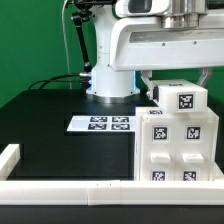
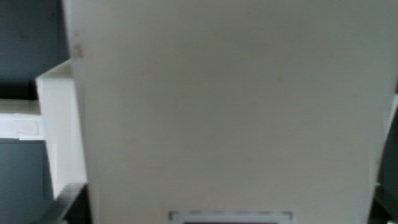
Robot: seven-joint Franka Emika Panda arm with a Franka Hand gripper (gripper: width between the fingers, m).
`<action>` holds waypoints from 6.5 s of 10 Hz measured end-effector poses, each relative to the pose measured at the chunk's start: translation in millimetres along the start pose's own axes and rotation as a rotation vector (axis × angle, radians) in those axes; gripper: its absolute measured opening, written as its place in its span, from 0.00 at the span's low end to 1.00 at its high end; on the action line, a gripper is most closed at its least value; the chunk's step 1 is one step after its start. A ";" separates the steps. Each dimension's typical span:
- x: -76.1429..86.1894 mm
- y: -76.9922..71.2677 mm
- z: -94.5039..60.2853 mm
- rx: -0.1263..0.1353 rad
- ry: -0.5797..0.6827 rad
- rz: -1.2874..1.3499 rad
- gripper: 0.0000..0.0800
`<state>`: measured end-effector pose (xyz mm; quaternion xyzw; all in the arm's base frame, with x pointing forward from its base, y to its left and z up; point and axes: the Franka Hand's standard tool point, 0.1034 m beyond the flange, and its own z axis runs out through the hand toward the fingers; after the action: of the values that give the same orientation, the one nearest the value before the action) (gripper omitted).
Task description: Assemble cabinet
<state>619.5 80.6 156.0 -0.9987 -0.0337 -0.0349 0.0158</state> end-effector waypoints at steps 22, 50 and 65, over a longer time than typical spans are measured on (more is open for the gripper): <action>0.1 -7.0 1.0 0.059 -0.012 1.543 0.68; 9.7 -13.2 -25.3 0.165 -0.062 1.315 1.00; 6.6 -4.3 -21.7 0.055 0.020 -0.231 1.00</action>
Offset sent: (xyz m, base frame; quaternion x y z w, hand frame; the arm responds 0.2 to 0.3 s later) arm 0.0000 0.0000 0.0000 0.0000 0.0000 0.1296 0.9916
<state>624.3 84.6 178.2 -0.9870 -0.1492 -0.0454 0.0395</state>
